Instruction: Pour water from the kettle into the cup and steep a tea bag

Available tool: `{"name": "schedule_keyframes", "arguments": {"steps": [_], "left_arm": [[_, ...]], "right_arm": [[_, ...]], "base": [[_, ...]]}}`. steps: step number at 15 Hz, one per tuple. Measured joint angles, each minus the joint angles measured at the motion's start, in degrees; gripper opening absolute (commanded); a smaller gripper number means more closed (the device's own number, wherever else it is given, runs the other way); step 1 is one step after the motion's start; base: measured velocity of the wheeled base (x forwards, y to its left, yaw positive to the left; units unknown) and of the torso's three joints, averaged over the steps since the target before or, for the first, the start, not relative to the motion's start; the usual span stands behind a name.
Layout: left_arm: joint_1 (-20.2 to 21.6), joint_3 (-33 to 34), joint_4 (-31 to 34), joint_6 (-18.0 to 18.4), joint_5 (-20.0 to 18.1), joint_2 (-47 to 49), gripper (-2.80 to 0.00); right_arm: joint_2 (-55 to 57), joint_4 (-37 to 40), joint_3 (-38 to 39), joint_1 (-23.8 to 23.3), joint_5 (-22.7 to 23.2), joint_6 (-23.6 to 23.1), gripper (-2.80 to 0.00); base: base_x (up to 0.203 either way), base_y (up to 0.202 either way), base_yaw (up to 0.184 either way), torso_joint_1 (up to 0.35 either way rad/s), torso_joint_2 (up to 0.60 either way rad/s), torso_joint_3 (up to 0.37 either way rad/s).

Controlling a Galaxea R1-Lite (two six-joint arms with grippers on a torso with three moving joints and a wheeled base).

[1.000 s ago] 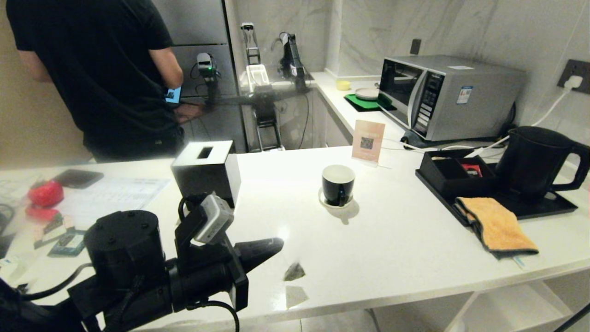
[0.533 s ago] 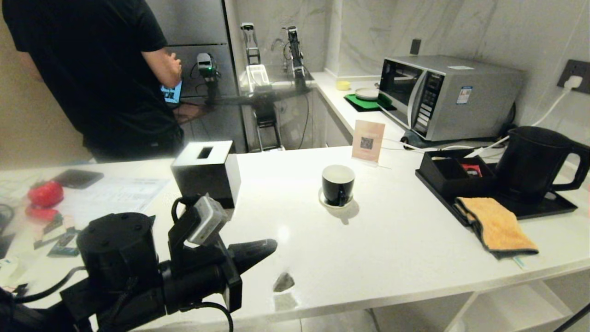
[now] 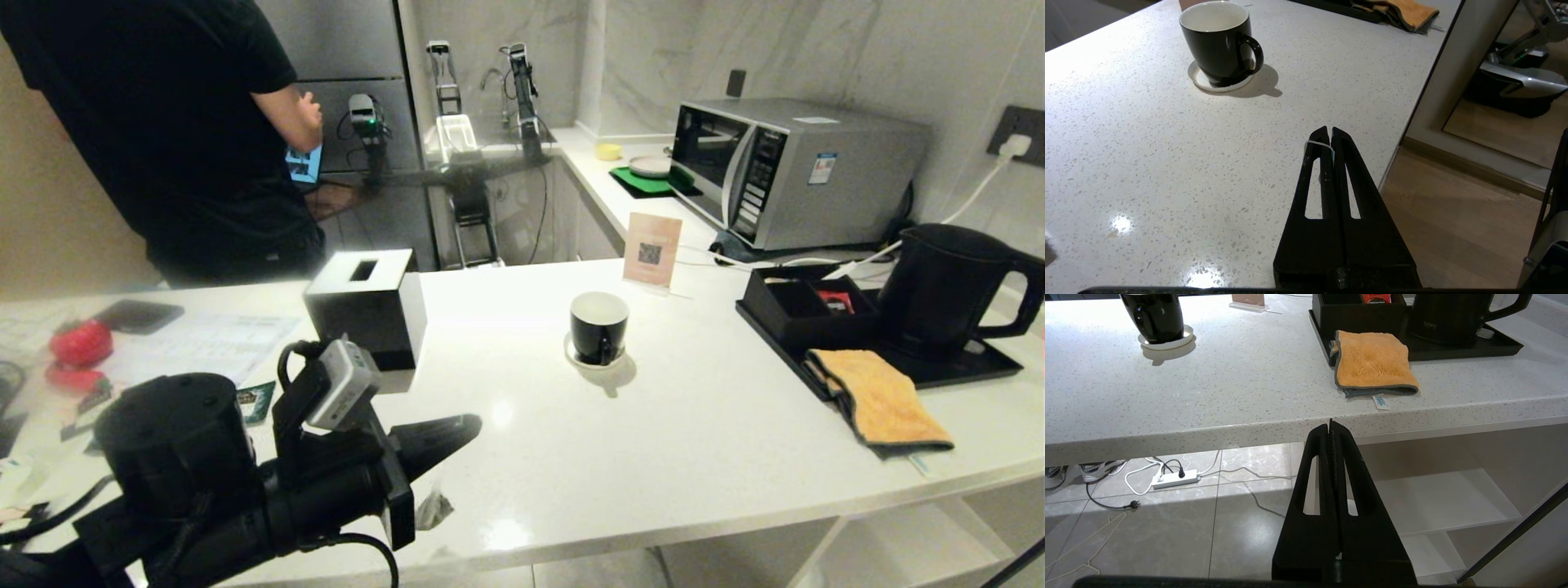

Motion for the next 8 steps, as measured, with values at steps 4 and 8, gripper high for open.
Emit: {"name": "schedule_keyframes", "arguments": {"steps": [4, 8], "left_arm": [[0.2, -1.0, -0.1, -0.1, 0.1, -0.3, -2.80], [0.8, -3.1, 0.2, -0.4, -0.3, -0.3, -2.80]], "right_arm": [[-0.1, 0.0, 0.0, 0.0, 0.0, 0.0, -2.80], [-0.1, 0.0, 0.0, 0.0, 0.0, 0.0, -2.80]], "base": [[0.000, 0.000, 0.000, 0.000, 0.00, 0.000], [0.000, 0.000, 0.000, 0.000, 0.00, 0.000]]}}
